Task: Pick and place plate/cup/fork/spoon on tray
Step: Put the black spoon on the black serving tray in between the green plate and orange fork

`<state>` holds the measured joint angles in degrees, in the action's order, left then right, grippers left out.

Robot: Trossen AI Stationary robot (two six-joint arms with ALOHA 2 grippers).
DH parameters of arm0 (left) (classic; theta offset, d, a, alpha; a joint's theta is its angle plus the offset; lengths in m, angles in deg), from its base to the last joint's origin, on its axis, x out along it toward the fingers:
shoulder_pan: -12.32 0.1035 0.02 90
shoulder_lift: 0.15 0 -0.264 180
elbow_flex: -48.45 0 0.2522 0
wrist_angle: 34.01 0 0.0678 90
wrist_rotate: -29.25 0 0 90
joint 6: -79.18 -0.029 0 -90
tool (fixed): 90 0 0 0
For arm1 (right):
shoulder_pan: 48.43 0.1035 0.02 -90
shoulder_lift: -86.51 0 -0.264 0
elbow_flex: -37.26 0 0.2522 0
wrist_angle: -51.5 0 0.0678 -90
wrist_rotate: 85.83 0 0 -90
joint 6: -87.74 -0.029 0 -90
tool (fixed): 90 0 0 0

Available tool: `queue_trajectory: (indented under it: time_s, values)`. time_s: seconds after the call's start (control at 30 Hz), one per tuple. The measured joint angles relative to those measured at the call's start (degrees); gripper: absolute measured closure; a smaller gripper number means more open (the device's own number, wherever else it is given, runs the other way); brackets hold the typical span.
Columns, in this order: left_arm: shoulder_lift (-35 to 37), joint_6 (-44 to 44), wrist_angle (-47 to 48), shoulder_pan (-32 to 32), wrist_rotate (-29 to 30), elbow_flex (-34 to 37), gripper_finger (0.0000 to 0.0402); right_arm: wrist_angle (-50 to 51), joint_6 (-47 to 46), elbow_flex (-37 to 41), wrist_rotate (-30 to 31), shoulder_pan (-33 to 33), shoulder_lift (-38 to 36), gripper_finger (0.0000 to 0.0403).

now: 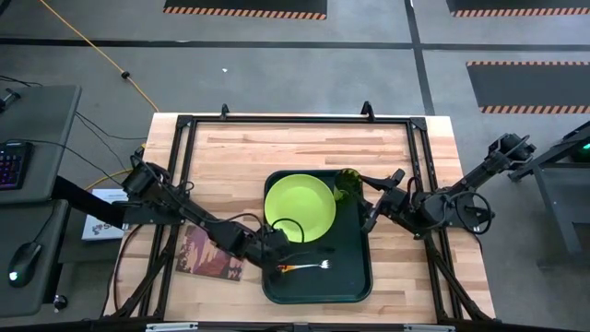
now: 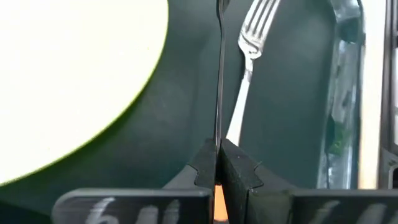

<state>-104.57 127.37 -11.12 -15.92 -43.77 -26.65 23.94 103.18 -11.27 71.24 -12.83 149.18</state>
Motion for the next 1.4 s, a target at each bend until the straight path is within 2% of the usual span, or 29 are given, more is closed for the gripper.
queue_trajectory:
  time_s: [0.8, 1.4]
  values:
    - [-2.3, 0.2, -2.4, 0.9, -3.9, 0.1, 0.0401, -0.1, -0.1, 0.0, 0.0, 0.0, 0.0, 0.0194]
    - [-2.2, 2.2, -3.0, -1.3, -3.7, 0.0, 0.0401, 0.0, -0.2, 0.0, -0.2, 0.0, 0.0, 0.0194]
